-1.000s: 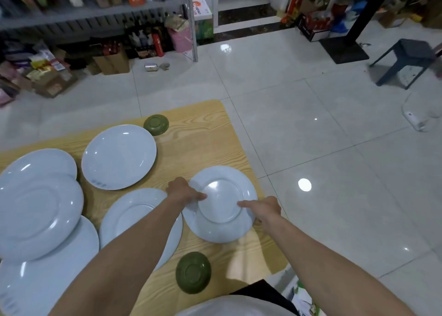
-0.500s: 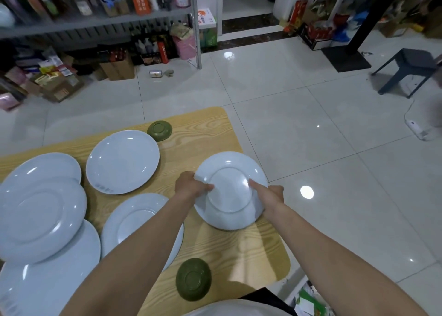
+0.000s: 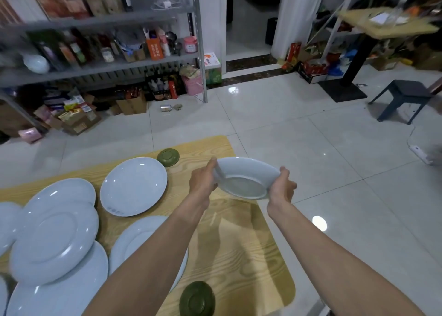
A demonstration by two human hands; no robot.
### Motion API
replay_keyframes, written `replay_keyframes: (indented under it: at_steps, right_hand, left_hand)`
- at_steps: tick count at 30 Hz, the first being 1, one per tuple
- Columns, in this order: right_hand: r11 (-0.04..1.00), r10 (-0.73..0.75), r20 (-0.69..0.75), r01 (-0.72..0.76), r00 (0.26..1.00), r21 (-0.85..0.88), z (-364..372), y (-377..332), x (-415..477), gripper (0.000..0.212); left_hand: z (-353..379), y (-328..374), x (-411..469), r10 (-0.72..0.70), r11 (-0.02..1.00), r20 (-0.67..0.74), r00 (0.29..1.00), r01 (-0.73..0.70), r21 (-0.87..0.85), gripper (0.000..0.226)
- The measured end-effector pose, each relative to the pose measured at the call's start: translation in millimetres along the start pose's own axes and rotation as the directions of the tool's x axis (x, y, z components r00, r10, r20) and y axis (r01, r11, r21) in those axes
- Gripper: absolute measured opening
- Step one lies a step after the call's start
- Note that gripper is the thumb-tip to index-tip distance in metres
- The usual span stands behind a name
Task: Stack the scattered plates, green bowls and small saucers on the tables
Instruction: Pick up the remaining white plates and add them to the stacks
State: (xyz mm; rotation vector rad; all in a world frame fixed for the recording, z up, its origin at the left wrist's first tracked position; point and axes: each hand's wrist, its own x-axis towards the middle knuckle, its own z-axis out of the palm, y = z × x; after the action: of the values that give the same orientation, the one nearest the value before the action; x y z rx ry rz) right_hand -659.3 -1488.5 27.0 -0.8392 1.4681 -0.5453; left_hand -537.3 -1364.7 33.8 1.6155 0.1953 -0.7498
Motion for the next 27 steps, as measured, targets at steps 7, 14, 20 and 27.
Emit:
replay_keyframes:
  at_steps: [7,14,20,27]
  right_hand:
    - [0.997,-0.077,0.207,0.071,0.975,0.035,-16,1,1,0.048]
    - [0.975,-0.118,0.523,0.199,0.844,-0.102,-45,-9,-6,0.038]
    - [0.994,-0.062,0.536,0.104,0.842,-0.047,-50,-11,0,0.049]
    - [0.998,-0.054,0.526,0.025,0.849,0.062,-37,-14,0,0.057]
  left_hand:
    - [-13,0,-16,0.076,0.994,0.085,0.993,-0.069,-0.083,0.029]
    - [-33,-15,-23,0.311,0.945,0.118,0.943,-0.32,0.067,0.057]
    - [-45,-19,-29,0.396,0.84,0.153,0.905,-0.425,0.339,0.044]
    - [-76,-29,-28,0.586,0.038,0.244,0.773,-0.326,0.944,0.056]
